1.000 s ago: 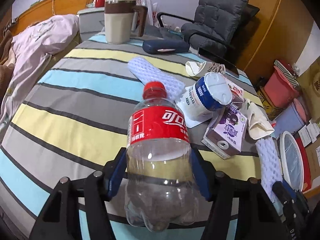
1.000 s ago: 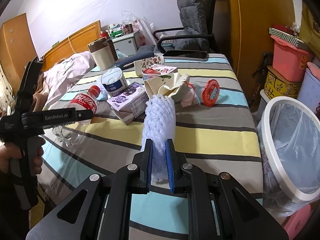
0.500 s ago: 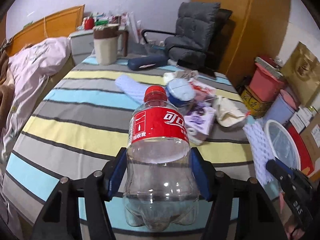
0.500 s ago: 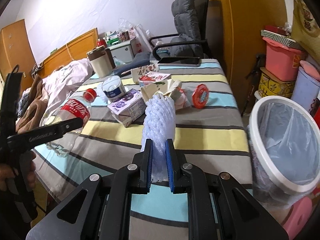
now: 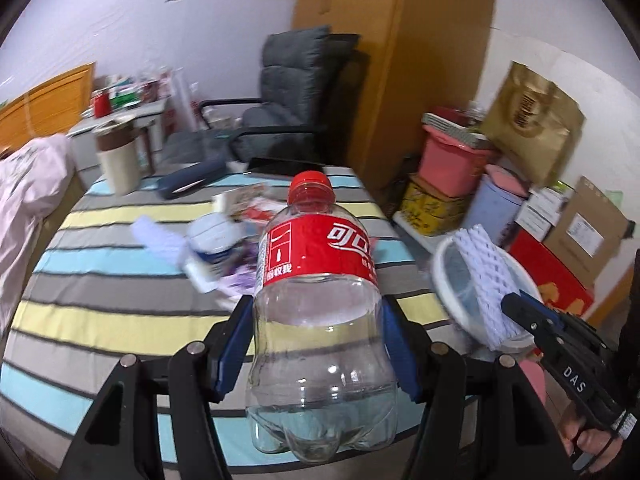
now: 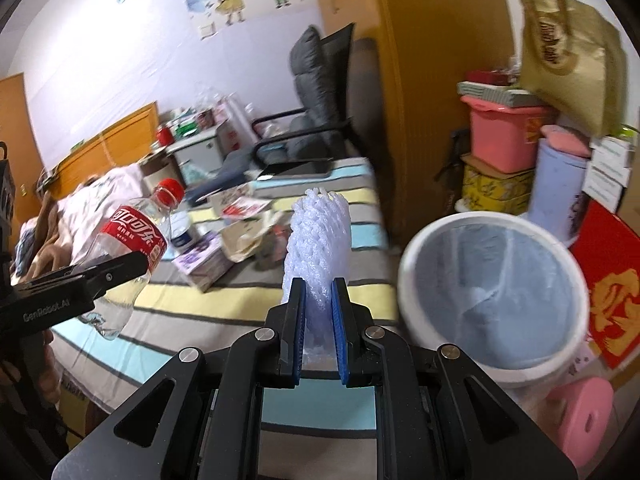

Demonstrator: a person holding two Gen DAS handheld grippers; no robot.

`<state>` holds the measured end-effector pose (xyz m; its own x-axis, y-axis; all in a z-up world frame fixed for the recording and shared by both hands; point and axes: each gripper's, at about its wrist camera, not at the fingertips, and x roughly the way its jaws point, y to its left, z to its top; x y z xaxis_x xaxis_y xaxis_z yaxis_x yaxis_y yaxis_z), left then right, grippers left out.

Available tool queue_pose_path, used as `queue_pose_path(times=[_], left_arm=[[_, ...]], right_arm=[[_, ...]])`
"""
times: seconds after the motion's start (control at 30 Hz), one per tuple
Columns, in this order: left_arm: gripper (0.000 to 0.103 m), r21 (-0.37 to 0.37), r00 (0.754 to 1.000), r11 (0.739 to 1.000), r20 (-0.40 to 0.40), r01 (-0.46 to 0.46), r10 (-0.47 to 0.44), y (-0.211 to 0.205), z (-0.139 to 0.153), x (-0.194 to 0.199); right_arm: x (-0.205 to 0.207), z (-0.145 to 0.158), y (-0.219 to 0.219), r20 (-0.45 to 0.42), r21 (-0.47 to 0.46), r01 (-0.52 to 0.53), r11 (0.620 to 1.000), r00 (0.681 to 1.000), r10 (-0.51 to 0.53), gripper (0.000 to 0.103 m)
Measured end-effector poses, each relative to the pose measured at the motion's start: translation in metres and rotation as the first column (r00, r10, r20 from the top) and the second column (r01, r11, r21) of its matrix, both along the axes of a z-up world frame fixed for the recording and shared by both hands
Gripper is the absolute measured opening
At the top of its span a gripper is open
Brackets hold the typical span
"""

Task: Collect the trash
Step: 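Carry bottle and foam sleeve to the white bin and open both tools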

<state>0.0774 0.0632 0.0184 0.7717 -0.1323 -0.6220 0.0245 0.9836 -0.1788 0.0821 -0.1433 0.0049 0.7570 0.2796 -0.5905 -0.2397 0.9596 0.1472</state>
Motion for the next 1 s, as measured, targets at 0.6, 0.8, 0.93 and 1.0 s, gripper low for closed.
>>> queue_pose_path(times=[0.6, 0.8, 0.93, 1.0], left_arm=[[0.065, -0.036, 0.946, 0.947, -0.051, 0.318, -0.32, -0.151, -0.006, 0.062], [0.065, -0.054, 0.92, 0.926, -0.104, 0.373, -0.377, -0.185, -0.02, 0.082], [0.065, -0.06, 0.907, 0.915, -0.124, 0.399, -0.403, -0.2, -0.027, 0.09], [0.065, -0.06, 0.902, 0.913, -0.142, 0.403, -0.407, -0.204, -0.032, 0.096]], right_arm=[[0.013, -0.007, -0.104, -0.049, -0.041, 0.257, 0.965, 0.965, -0.259, 0.015], [0.026, -0.02, -0.122, -0.095, -0.072, 0.276, 0.958, 0.955, -0.282, 0.015], [0.037, -0.029, -0.133, -0.133, -0.081, 0.285, 0.955, 0.947, -0.293, 0.015], [0.04, -0.031, -0.136, -0.139, -0.082, 0.292, 0.953, 0.944, -0.301, 0.016]])
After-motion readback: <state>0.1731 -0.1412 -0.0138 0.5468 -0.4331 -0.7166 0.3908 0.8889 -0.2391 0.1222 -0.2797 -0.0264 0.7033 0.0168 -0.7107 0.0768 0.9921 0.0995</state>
